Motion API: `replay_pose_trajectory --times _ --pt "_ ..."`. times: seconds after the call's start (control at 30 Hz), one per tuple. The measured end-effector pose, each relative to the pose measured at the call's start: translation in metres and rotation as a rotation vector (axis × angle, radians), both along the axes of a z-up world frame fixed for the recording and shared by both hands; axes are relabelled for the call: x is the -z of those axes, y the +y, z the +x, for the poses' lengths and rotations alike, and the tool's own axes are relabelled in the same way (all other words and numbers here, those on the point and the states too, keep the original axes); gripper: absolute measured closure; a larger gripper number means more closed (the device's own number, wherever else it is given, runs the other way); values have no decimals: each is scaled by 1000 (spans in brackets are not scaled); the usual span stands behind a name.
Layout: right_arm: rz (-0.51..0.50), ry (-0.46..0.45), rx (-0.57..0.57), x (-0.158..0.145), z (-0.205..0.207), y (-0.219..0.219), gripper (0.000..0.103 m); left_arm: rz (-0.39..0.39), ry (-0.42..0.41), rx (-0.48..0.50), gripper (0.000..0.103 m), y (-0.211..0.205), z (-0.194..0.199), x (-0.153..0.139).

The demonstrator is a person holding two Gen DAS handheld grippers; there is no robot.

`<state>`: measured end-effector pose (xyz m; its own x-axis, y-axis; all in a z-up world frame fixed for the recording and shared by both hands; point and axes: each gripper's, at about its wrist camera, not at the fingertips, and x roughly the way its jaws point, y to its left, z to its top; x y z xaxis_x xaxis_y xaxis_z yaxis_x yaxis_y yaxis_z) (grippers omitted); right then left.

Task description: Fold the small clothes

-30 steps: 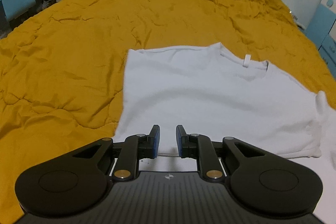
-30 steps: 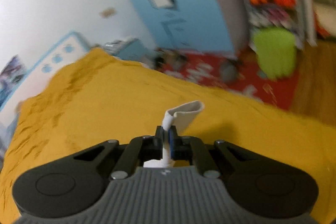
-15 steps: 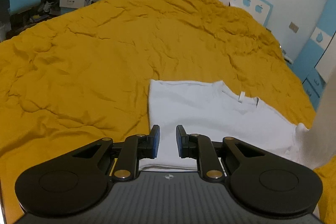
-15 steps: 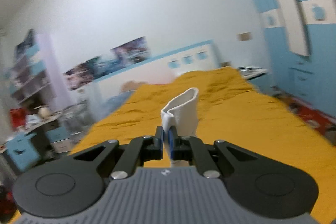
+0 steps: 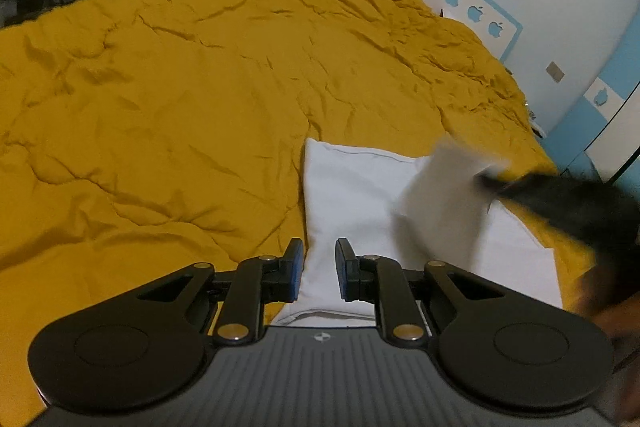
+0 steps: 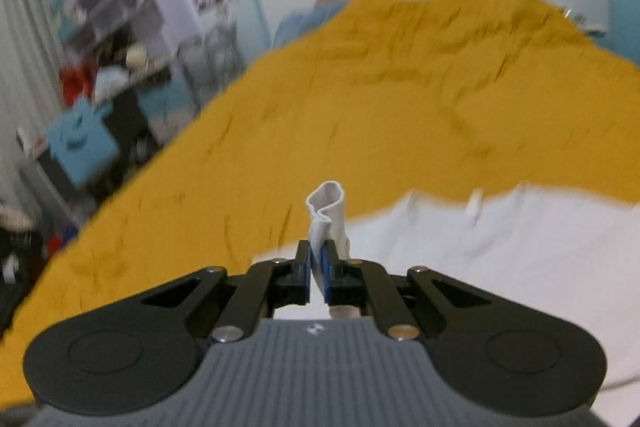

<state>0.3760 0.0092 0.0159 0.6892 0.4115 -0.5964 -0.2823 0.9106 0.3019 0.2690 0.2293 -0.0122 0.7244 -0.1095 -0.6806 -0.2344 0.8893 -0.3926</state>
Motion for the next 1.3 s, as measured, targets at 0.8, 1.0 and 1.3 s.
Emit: replay_pose_trajectory --times 0.8,1.0,1.3 --pt "-23 108 73 59 -18 -202 70 -32 51 88 63 -31 45 53" --pt "-245 71 163 66 -67 -290 69 68 64 115 63 -40 33 52" --pt "-466 43 101 101 -75 -289 62 186 164 136 63 -43 22 65"
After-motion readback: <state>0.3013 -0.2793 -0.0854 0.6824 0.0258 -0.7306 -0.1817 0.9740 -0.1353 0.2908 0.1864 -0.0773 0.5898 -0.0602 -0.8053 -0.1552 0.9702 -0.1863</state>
